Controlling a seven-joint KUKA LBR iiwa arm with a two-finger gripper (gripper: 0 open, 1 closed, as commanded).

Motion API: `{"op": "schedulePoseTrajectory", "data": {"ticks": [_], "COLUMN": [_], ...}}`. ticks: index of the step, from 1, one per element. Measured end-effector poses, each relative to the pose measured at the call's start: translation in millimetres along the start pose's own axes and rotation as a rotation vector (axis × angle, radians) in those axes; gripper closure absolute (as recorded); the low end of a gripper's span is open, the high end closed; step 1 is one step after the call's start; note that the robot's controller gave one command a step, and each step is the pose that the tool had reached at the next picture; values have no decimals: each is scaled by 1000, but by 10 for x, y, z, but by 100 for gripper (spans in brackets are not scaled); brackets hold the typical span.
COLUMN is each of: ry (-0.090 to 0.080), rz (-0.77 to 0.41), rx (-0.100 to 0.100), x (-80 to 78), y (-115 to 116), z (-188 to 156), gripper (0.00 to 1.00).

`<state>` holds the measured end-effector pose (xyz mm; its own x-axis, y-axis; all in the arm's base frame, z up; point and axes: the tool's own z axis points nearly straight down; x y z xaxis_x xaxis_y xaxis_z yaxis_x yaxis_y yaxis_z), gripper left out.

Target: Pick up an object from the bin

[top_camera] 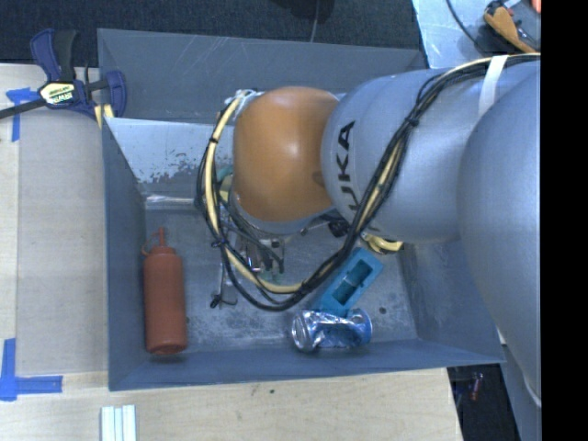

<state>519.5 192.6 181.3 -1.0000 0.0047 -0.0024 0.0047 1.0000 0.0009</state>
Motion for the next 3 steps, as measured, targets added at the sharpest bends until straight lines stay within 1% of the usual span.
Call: {"op": "schedulePoseTrajectory", "data": {"ticks": [1, 2, 3], "ry": [2, -5, -4], "rz": [139, 169, 145], "rx": [2, -2, 1], "x": [157, 142, 16], "y": [-368, -103, -360], "z": [423, 444, -436], "gripper": [0, 0, 100]}}
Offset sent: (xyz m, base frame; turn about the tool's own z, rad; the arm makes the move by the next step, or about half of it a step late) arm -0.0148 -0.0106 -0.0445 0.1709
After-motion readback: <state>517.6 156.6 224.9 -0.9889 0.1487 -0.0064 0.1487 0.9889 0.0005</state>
